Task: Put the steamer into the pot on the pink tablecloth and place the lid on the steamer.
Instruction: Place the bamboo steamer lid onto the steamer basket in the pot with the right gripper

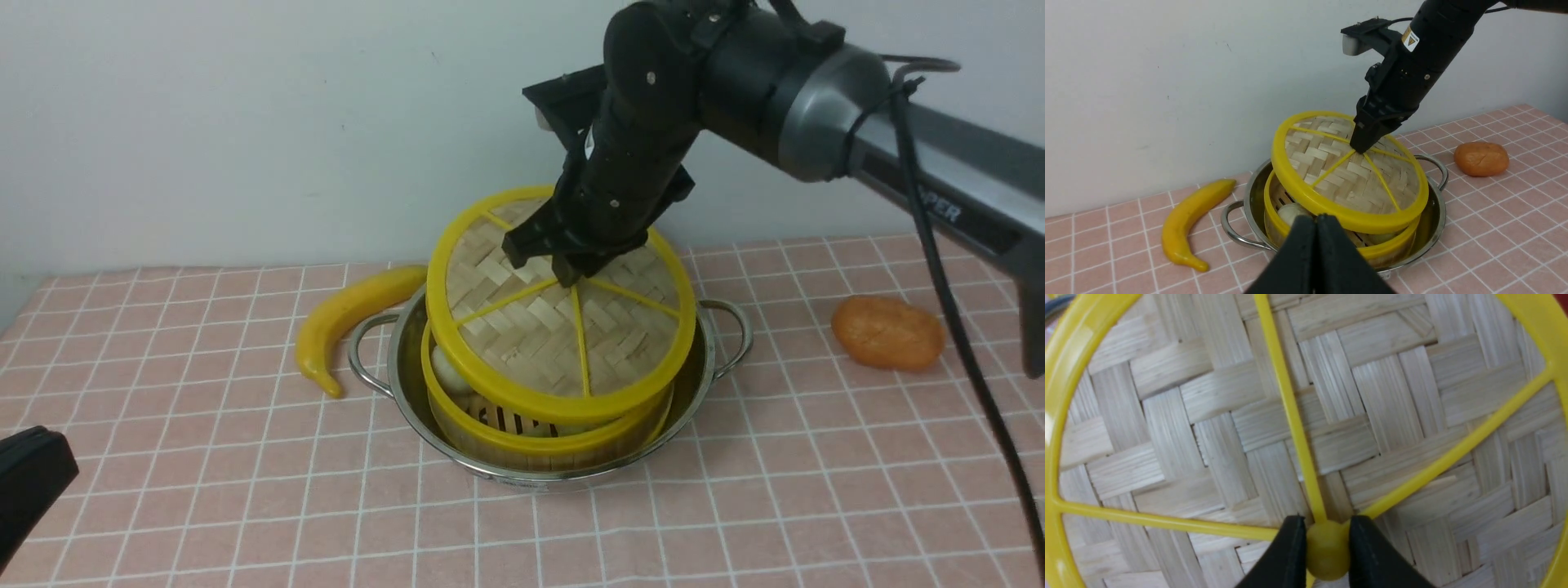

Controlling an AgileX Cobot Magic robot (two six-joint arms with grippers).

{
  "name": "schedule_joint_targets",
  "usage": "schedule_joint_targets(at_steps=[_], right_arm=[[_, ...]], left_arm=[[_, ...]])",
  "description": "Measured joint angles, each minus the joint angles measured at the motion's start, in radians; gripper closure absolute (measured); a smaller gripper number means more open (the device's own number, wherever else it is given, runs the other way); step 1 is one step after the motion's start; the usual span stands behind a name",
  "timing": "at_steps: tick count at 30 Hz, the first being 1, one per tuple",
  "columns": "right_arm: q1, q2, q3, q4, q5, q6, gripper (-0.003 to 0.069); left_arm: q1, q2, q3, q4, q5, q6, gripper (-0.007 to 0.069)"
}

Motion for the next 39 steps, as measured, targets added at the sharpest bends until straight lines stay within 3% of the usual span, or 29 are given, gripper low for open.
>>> schedule_joint_targets(at_steps=[16,39], right_arm=[[0.000,0.022,-0.006,0.070,0.003,-0.063,0.0512],[0.000,0.075,-0.058,0.072,0.024,-0.117,0.0512]], left_arm=[[0.000,0.000,0.000,0.001,0.000,0.000,0.0639],[0.000,0.000,0.000,0.001,0.000,0.000,0.0633]])
